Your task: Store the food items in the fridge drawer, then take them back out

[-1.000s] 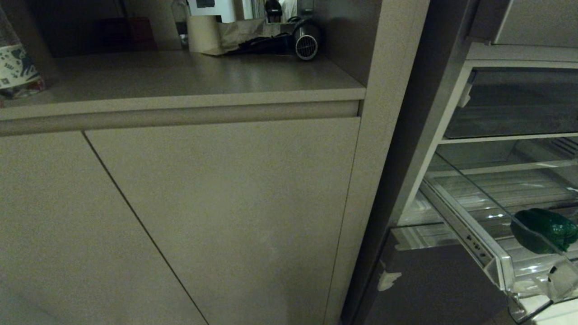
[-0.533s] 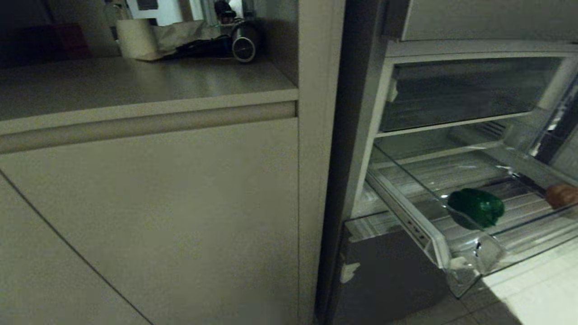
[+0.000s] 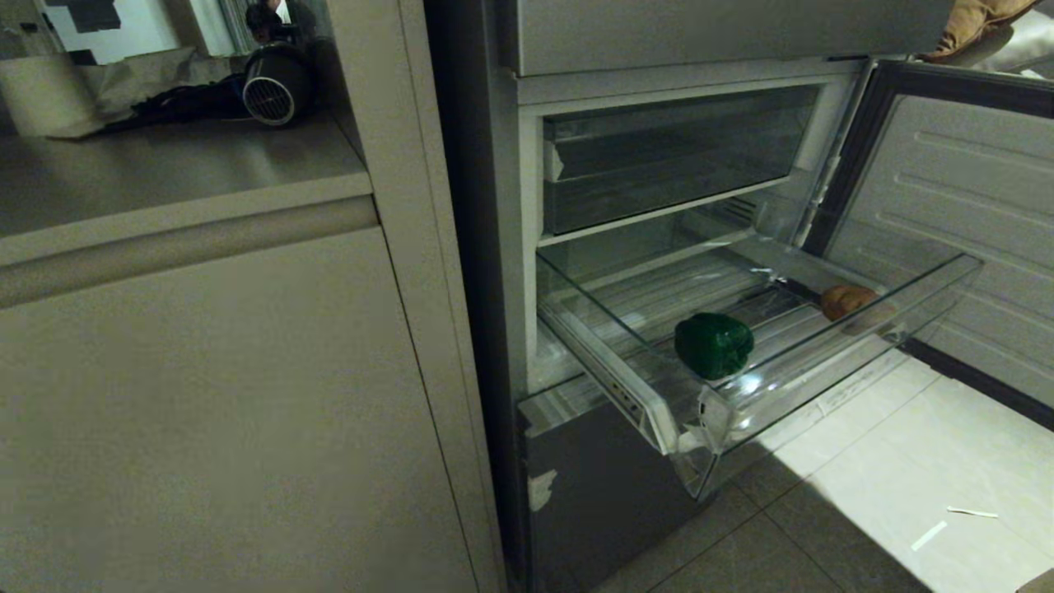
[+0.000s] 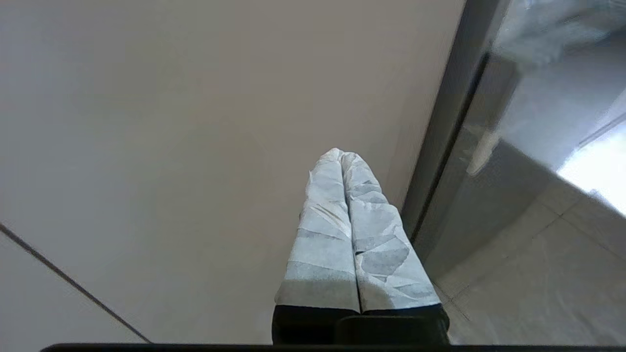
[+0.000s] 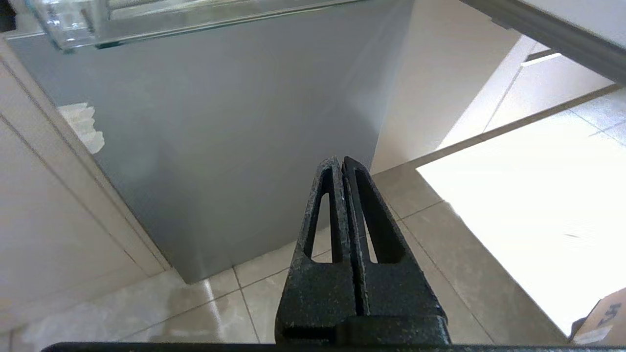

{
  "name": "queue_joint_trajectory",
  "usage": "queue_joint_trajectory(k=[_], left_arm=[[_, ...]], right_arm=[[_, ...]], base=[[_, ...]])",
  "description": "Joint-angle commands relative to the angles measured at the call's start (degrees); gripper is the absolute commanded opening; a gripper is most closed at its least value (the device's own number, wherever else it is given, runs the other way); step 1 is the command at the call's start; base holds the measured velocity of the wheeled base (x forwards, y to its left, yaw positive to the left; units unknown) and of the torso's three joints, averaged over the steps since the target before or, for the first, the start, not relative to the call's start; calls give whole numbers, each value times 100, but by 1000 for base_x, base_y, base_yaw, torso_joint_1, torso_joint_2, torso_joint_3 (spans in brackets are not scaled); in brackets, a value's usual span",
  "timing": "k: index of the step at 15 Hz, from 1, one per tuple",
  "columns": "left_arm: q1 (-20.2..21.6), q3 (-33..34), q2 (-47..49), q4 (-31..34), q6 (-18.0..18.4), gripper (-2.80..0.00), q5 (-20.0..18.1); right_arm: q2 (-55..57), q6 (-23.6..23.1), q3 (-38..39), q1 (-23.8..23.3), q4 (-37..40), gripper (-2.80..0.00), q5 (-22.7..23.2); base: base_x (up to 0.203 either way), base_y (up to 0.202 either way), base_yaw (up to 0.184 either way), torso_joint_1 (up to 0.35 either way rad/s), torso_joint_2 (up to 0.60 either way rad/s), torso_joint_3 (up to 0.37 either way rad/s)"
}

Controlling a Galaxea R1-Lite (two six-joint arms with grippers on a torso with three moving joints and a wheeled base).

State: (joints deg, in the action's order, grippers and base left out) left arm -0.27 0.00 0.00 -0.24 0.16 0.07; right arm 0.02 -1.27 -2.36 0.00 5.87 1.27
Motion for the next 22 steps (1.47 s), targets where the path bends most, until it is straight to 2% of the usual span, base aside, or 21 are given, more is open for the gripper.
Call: queue_joint_trajectory(k=[1,11,17,22], left_arm=[[0,0,9,-2,1,-280,1],[0,0,9,9,19,-280,1],[0,0,9,7,10,-280,1],[0,0,9,-2,10,-280,1]], right_arm=[[-7,-10,-1,0,2,-280,5],[-4,59,-1,0,2,-280,-48],[-10,100,-1,0,2,-280,-92],[-2,-111,-1,0,2,-280,-74]], base=[[0,0,0,0,0,0],[0,0,0,0,0,0],[178,0,0,6,3,2],[0,0,0,0,0,0]])
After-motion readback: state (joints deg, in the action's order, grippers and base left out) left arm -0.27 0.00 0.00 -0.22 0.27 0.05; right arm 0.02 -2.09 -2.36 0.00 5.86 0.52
